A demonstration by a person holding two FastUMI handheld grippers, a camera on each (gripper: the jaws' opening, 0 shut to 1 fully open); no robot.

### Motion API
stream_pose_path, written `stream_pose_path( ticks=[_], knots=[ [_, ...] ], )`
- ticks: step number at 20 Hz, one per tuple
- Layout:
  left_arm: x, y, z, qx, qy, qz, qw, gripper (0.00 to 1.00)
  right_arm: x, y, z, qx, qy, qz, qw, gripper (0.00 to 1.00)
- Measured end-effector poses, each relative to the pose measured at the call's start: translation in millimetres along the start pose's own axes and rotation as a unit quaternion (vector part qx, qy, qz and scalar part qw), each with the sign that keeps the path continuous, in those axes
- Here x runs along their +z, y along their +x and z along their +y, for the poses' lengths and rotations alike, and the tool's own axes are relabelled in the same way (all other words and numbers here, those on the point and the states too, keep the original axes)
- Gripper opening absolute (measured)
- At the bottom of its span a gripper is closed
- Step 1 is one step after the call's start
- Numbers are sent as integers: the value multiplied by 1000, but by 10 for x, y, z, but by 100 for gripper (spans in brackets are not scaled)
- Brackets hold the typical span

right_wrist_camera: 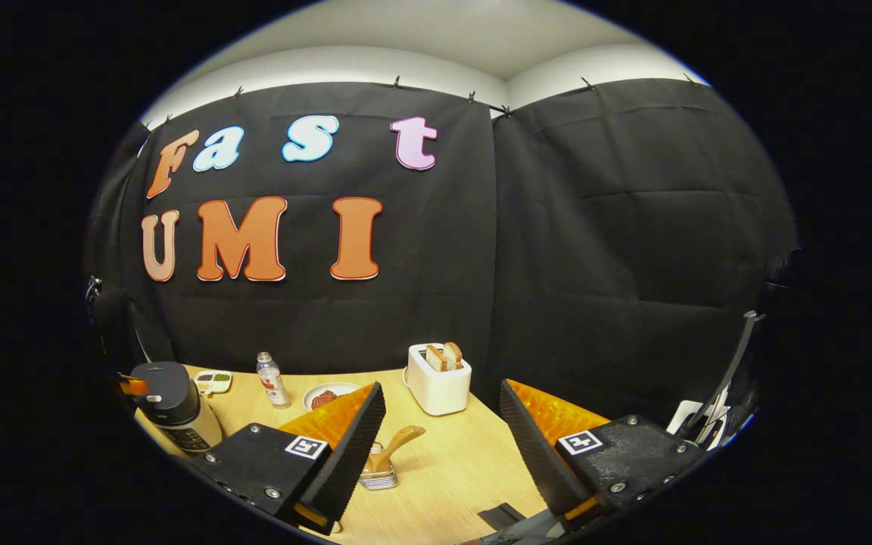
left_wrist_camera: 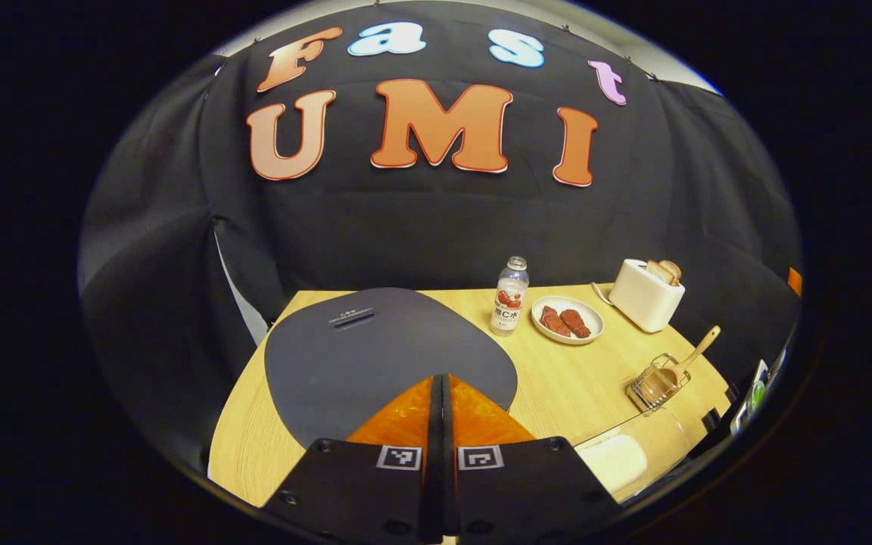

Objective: Close the left gripper, press the button to open the rice cooker; take a wooden spoon from the chopstick holder with the right hand, scoop a spoonful of rice and pour it into the rice cooker, then put the wooden spoon back into the chopstick holder.

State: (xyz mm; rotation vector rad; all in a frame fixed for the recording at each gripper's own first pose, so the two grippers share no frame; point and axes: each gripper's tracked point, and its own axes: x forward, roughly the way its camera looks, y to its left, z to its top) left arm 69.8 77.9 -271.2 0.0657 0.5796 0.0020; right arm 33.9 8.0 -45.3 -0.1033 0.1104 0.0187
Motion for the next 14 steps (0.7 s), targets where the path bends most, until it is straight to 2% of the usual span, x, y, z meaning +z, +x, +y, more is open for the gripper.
stream_pose_path(
  ticks=[4, 5, 7, 8, 9, 11, 12, 14],
  knots=[
    [-147, 112, 1, 0, 0, 18, 1000, 4, -7, 10, -7, -2, 10, 1, 1000, 95],
    [-97, 138, 0, -1, -5, 11, 1000, 4, -23, 12, -9, -2, 11, 2, 1000, 100],
    [-208, 118, -5, -2, -7, 40, 999, 0, -47, 11, 17, 1, 15, 4, 1000, 100],
    [-207, 136, -13, -4, -11, 44, 999, 1, -78, 20, 37, 4, 16, 7, 1000, 95],
    [-241, 127, -12, -7, -11, 52, 999, 5, -110, 16, 51, 4, 18, 10, 1000, 95],
    [-206, 136, 1, -8, 0, 46, 999, 1, -141, 17, 60, 5, 23, 14, 1000, 95],
    [-251, 107, 4, -3, 10, 54, 998, 5, -164, 3, 70, 7, 26, 17, 1000, 95],
    [-168, 120, -11, 9, 20, 41, 999, 5, -138, -44, 68, 6, 24, 11, 1000, 95]
  ],
)
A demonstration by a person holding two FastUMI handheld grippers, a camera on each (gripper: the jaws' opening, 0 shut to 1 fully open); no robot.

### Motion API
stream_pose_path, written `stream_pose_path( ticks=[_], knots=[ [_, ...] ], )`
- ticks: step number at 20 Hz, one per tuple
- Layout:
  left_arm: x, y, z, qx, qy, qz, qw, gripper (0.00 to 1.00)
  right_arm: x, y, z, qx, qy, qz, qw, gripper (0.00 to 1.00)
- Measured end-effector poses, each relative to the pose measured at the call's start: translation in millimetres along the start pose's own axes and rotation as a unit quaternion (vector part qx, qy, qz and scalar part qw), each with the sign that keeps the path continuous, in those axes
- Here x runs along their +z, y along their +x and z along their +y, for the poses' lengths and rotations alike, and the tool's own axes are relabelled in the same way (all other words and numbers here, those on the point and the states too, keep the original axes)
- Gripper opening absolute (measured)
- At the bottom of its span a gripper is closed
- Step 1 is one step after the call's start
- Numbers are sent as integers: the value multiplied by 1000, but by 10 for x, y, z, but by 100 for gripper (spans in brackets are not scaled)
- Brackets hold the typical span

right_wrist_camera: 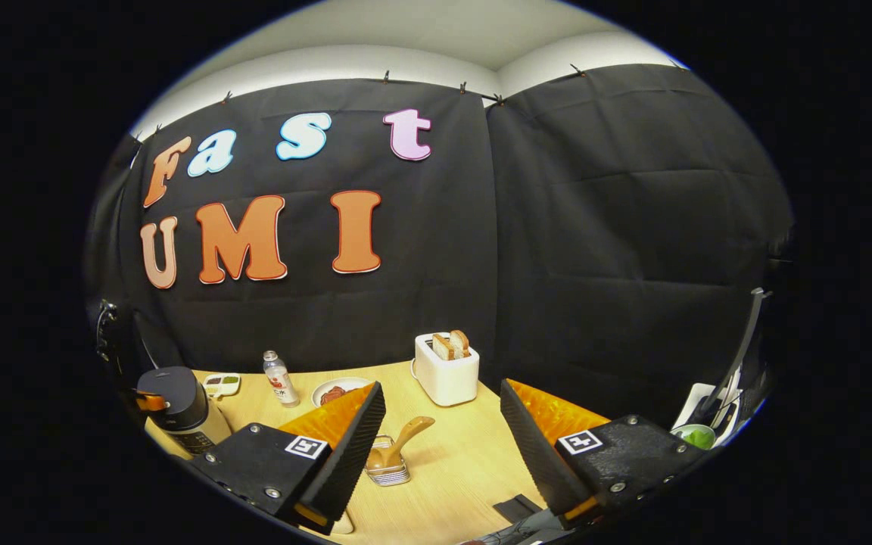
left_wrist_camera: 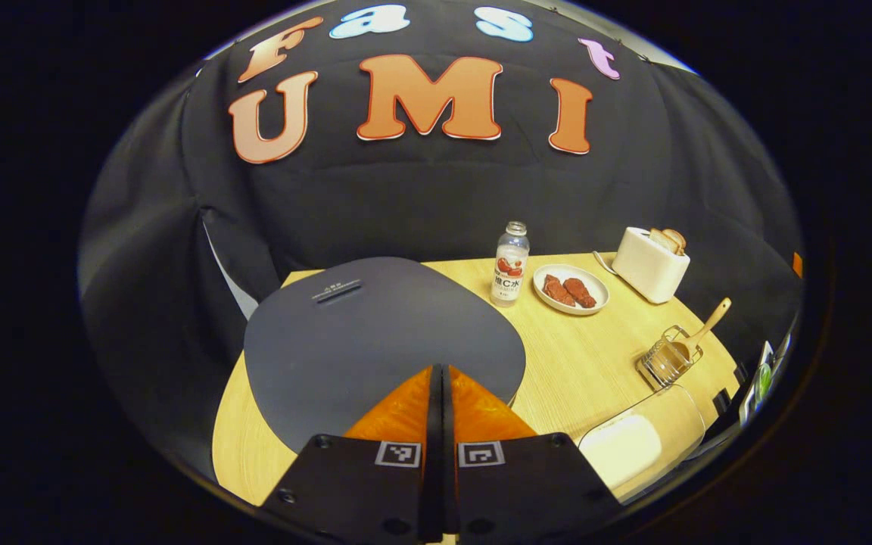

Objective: Close the left gripper, press the button to open the rice cooker; take a wooden spoon from the chopstick holder with the right hand, scoop a spoonful of rice and pour it into the rice cooker, then put the wooden spoon back into the chopstick holder.

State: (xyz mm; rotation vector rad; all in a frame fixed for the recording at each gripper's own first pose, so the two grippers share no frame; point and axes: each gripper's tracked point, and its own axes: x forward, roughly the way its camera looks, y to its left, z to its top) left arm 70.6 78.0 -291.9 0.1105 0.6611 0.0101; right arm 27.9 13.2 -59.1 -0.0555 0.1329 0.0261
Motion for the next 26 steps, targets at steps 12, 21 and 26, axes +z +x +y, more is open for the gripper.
stream_pose_path(
  ticks=[12, 21, 26],
  knots=[
    [1618, -1525, 461, 76, -65, -231, 968, 4, 233, -103, -32, 16, 33, -40, 999, 95],
    [1873, -2439, 789, 156, -31, -295, 942, 7, -180, 295, 168, 60, 83, -3, 995, 95],
    [1983, -2831, 892, 199, -16, -320, 926, 17, -712, 685, 284, 73, 113, 55, 989, 95]
  ],
)
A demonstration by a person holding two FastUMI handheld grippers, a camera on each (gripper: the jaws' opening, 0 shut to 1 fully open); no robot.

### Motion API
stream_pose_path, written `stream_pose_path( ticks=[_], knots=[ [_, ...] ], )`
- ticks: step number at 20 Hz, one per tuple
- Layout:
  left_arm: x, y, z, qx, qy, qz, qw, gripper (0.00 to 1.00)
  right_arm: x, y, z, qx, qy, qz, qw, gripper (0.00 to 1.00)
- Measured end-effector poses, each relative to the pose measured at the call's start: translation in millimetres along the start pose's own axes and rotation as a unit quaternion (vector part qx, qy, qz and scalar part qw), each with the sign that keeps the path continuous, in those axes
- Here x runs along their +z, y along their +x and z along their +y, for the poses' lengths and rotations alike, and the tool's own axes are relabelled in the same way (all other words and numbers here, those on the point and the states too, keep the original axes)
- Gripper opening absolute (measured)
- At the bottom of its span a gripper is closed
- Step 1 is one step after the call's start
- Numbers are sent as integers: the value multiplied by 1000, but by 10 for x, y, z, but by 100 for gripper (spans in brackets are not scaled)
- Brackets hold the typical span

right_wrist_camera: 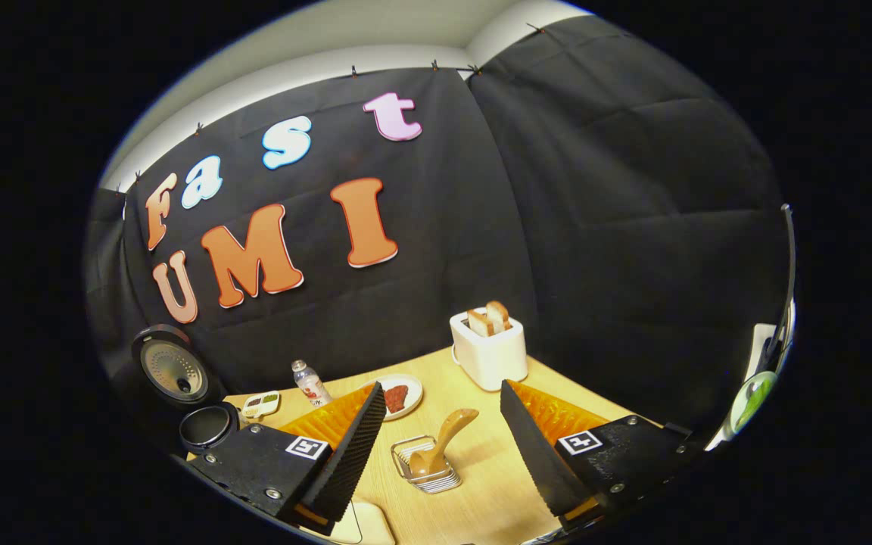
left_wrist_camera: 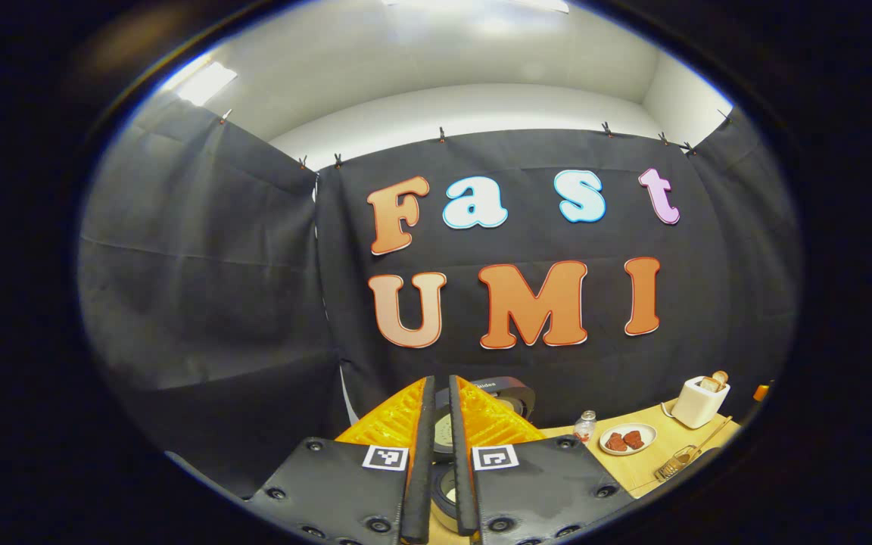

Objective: Close the left gripper, press the button to open the rice cooker; take a wooden spoon from the chopstick holder with the right hand, scoop a spoonful of rice and pour it into the rice cooker, then put the wooden spoon back into the chopstick holder.

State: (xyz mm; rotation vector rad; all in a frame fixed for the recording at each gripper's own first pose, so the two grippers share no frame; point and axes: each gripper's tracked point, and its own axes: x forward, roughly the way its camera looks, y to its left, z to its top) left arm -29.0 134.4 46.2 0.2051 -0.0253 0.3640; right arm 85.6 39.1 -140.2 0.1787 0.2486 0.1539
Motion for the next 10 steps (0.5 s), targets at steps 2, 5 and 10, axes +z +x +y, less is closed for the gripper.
stream_pose_path(
  ticks=[2, 5, 10],
  knots=[
    [3, -75, 4, 0, 0, -1, 1000, 27, -181, 193, -58, -2, 12, 18, 1000, 95],
    [3, -183, 55, 0, -19, 4, 1000, 46, -454, 428, -168, -2, 50, 47, 998, 95],
    [26, -294, 235, 15, -37, 1, 999, 80, -889, 826, -132, -2, 83, 99, 992, 93]
  ],
)
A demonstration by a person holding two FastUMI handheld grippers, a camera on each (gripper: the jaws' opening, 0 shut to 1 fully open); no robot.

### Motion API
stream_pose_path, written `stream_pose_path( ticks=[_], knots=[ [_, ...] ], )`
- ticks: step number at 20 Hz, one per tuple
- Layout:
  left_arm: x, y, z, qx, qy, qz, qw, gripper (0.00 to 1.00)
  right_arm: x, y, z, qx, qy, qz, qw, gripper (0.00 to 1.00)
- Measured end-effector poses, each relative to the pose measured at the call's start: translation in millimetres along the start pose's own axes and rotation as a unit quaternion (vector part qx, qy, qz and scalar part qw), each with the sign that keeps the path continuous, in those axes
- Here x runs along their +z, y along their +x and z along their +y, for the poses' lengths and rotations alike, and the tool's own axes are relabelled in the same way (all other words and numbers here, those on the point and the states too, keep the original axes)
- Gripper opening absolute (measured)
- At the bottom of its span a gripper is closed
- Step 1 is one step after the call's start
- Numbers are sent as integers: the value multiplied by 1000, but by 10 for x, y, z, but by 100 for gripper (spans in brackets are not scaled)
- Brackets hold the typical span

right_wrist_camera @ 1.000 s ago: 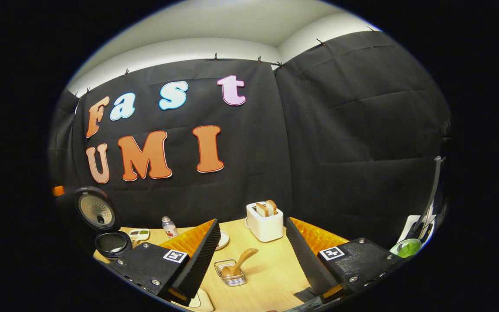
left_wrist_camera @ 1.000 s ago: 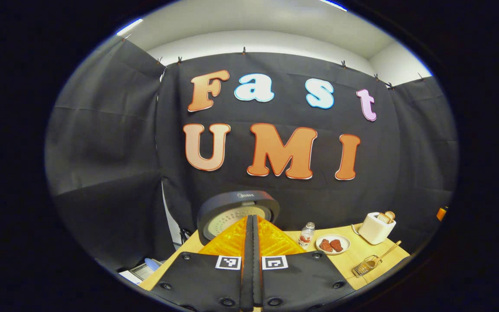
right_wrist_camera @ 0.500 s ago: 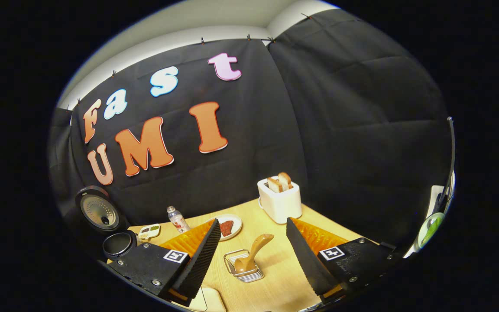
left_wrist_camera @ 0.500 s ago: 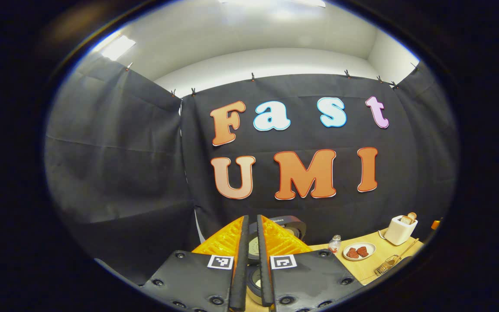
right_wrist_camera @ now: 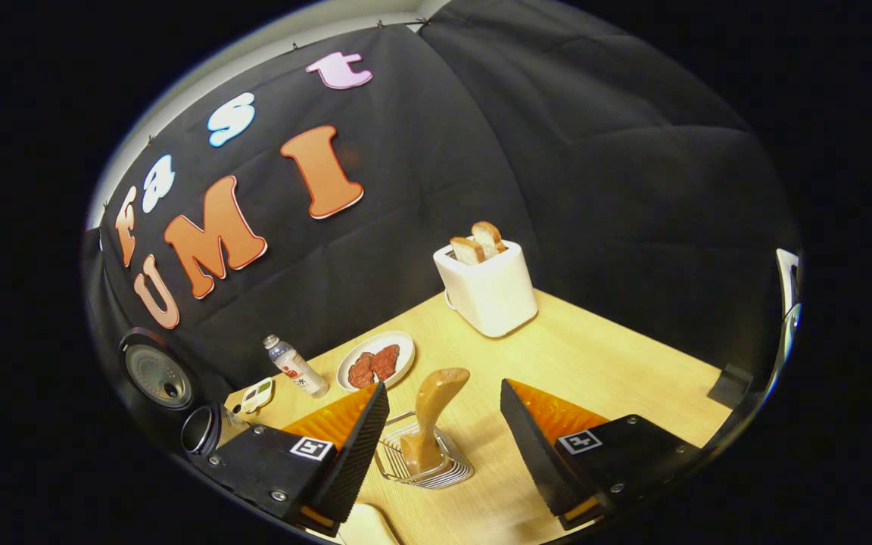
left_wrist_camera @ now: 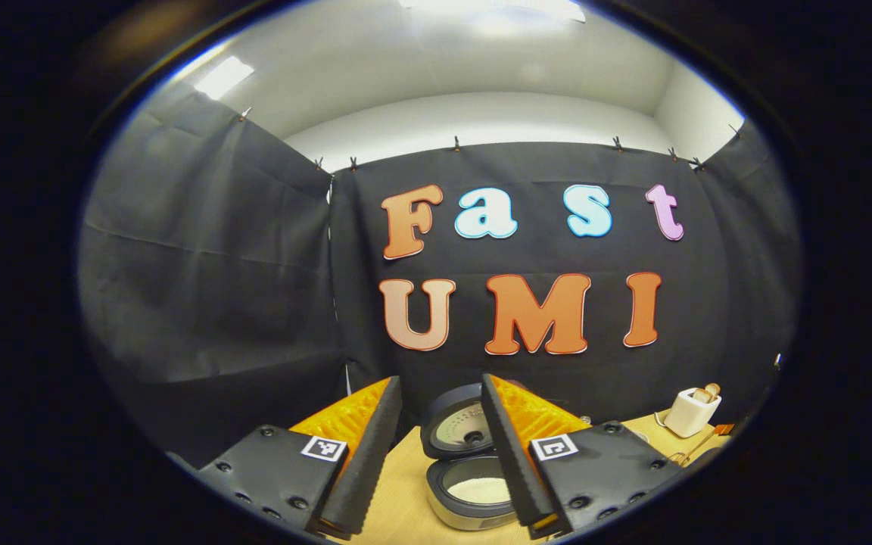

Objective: Close the left gripper, press the button to open the rice cooker; take a wooden spoon from the chopstick holder with the right hand, scoop a spoonful of rice and pour it into the rice cooker, then put the wooden spoon back into the chopstick holder.

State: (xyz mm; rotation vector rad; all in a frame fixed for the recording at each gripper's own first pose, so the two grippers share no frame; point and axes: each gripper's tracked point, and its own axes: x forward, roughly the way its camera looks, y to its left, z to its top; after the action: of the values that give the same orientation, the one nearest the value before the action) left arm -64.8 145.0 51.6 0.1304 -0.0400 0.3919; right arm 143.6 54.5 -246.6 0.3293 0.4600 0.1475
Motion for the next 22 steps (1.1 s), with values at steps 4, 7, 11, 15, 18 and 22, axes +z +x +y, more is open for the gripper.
stream_pose_path(
  ticks=[4, 7, 11, 15, 18, 22],
  knots=[
    [-64, -94, 234, 31, -28, 4, 999, 92, -175, 186, 42, 8, 13, 23, 1000, 82],
    [-157, -146, 406, 56, -30, 12, 998, 94, -176, 258, 126, 27, 24, 29, 999, 70],
    [-377, -204, 514, 75, -47, 39, 995, 93, -164, 402, 164, 28, 34, 34, 998, 45],
    [-442, -230, 586, 84, -45, 45, 994, 92, -174, 359, 308, 44, 40, 32, 998, 25],
    [-395, -223, 556, 79, -45, 41, 995, 94, -71, 264, 424, 51, 23, 27, 998, 15],
    [-292, -199, 514, 70, -34, 30, 997, 92, 218, 32, 588, 56, 17, 2, 998, 13]
  ],
)
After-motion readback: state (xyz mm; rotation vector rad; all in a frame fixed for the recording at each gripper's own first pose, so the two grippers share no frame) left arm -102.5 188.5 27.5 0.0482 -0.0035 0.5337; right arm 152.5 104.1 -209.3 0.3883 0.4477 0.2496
